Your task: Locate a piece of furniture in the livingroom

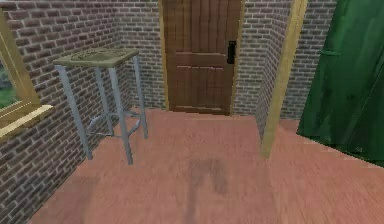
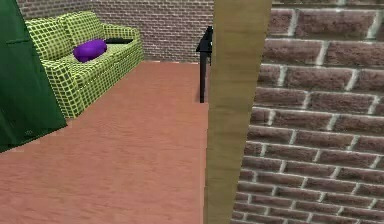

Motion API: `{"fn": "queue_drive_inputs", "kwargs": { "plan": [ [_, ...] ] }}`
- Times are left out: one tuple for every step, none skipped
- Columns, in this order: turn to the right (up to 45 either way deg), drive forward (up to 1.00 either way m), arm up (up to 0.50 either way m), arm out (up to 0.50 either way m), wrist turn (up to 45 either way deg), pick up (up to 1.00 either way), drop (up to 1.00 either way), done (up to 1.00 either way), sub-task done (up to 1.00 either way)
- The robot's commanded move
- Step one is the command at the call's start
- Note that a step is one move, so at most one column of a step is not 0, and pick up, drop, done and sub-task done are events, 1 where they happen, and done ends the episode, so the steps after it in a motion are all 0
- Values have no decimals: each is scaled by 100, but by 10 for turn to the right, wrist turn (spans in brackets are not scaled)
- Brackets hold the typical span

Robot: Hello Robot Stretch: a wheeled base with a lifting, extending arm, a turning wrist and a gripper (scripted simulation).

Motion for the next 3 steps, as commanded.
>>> {"fn": "queue_drive_inputs", "kwargs": {
  "plan": [
    [0,25,0,0,0,0,0,0,0],
    [450,0,0,0,0,0,0,0,0],
    [60,0,0,0,0,0,0,0,0]
  ]
}}
